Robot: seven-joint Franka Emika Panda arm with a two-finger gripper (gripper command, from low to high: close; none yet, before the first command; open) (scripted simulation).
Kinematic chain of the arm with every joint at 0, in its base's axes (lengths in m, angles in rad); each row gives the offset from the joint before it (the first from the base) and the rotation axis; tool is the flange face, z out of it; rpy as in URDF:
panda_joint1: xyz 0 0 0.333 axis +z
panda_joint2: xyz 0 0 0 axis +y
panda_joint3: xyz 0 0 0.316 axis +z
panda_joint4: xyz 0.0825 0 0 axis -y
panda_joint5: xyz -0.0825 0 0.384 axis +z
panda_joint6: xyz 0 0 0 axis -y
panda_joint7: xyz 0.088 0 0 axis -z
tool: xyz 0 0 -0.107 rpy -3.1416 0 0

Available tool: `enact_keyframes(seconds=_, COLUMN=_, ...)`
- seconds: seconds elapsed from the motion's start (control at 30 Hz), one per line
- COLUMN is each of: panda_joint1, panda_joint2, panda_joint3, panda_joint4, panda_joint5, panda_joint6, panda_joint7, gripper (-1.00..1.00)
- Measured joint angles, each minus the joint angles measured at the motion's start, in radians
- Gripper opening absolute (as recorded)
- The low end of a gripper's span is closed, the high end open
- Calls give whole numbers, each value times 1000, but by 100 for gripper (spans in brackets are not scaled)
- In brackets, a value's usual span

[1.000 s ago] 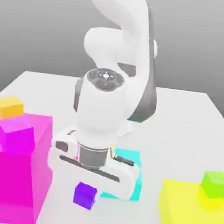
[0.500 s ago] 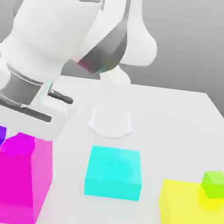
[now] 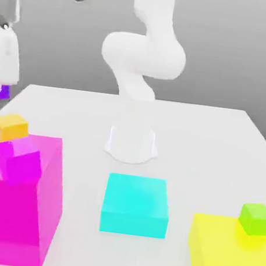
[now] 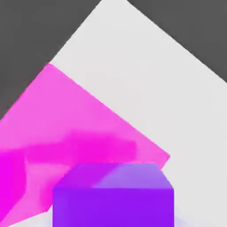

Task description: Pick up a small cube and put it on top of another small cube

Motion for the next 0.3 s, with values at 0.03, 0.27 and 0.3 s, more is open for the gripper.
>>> enact_keyframes(seconds=0.03, panda_joint1=0, panda_joint2=-7, panda_joint3=0, panda_joint4=-15, panda_joint5=25, panda_joint6=11, panda_joint7=28, gripper=-100)
enact_keyframes(seconds=0.27, panda_joint1=0, panda_joint2=39, panda_joint3=-4, panda_joint4=-107, panda_joint5=51, panda_joint6=150, panda_joint7=52, gripper=100)
enact_keyframes(seconds=0.3, panda_joint1=0, panda_joint2=39, panda_joint3=-4, panda_joint4=-107, panda_joint5=51, panda_joint6=150, panda_joint7=52, gripper=100)
